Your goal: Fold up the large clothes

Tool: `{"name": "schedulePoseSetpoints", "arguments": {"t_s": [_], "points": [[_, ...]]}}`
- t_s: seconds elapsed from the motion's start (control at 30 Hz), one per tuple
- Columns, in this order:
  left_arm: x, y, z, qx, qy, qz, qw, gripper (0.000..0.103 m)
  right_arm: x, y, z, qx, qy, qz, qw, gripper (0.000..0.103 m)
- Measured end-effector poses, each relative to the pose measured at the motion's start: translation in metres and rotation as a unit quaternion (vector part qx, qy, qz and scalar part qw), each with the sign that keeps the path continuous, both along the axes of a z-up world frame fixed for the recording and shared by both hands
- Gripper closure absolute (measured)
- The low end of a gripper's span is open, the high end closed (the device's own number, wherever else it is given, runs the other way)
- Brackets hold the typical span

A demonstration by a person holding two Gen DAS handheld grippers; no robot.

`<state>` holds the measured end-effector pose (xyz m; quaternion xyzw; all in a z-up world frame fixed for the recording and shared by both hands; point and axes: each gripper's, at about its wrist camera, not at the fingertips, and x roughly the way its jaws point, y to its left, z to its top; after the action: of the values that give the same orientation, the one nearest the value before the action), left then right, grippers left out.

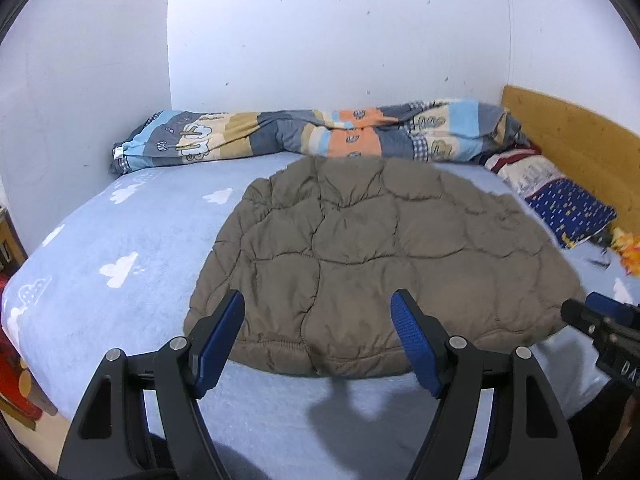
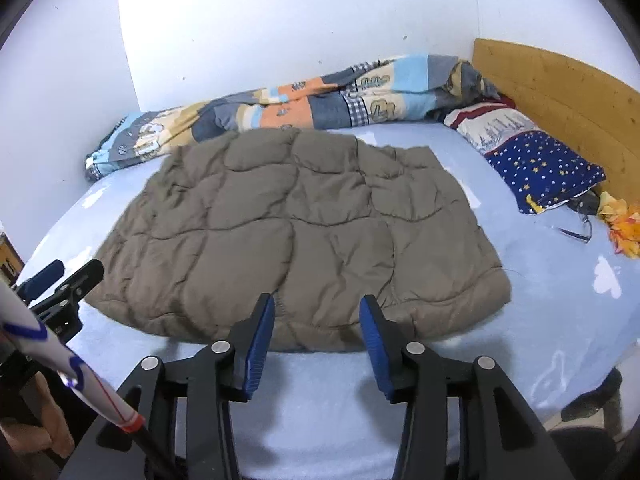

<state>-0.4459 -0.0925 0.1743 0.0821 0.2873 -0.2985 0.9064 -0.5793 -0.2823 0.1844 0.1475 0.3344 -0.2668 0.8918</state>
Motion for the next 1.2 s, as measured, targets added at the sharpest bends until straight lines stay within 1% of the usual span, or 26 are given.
{"name": "schedulePoseSetpoints", "arguments": {"t_s": [0.07, 0.1, 0.2, 0.33, 0.5, 0.67, 0.83, 1.1, 1.2], "points": [[-0.006, 0.006, 0.009, -0.012, -0.003, -0.002, 0.9999, 0.028, -0.005, 0.012, 0.011, -0.017, 0.0, 0.007, 1.0, 0.047], [-0.011, 0.009, 0.015, -0.018, -0.009, -0.003, 0.9998, 0.028, -0.008, 0.018, 0.016, -0.03, 0.002, 0.008, 0.999, 0.043], [-0.023, 0.014, 0.029, -0.027, -0.024, -0.009, 0.9993, 0.026, -0.015, 0.03, 0.029, -0.05, 0.002, 0.007, 0.999, 0.036], [-0.039, 0.018, 0.047, -0.038, -0.043, -0.019, 0.9982, 0.024, -0.024, 0.036, 0.043, -0.059, -0.008, -0.003, 0.998, 0.033], [-0.052, 0.021, 0.059, -0.045, -0.055, -0.024, 0.9972, 0.023, -0.031, 0.044, 0.057, -0.08, -0.018, -0.013, 0.997, 0.029], [-0.057, 0.022, 0.063, -0.049, -0.058, -0.024, 0.9968, 0.022, -0.036, 0.05, 0.066, -0.11, -0.025, -0.018, 0.993, 0.022], [-0.057, 0.019, 0.061, -0.041, -0.065, -0.018, 0.9969, 0.021, -0.037, 0.051, 0.07, -0.13, -0.024, -0.02, 0.991, 0.021], [-0.058, 0.016, 0.058, -0.035, -0.074, -0.02, 0.9964, 0.02, -0.034, 0.049, 0.066, -0.139, -0.015, -0.021, 0.99, 0.021], [-0.056, 0.013, 0.056, -0.032, -0.071, -0.022, 0.9967, 0.019, -0.033, 0.048, 0.065, -0.139, -0.012, -0.022, 0.99, 0.02]]}}
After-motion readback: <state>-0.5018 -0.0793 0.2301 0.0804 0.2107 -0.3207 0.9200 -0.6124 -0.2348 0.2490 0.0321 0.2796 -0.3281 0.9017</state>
